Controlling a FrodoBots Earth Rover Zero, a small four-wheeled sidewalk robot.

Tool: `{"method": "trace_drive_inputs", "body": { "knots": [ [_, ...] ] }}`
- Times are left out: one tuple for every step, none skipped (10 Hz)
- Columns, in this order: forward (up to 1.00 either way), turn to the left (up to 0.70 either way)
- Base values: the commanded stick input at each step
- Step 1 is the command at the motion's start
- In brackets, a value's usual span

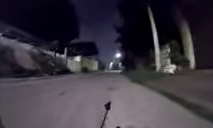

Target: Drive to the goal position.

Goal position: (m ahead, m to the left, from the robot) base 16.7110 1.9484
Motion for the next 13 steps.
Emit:
{"method": "trace_drive_inputs", "body": {
  "knots": [
    [1.00, -0.40],
    [1.00, -0.40],
    [1.00, -0.25],
    [1.00, 0.00],
    [1.00, 0.00],
    [1.00, 0.00],
    [1.00, 0.00],
    [1.00, 0.00],
    [1.00, 0.00],
    [1.00, 0.00],
    [1.00, 0.00],
    [1.00, 0.00],
    [1.00, 0.00]
  ]
}}
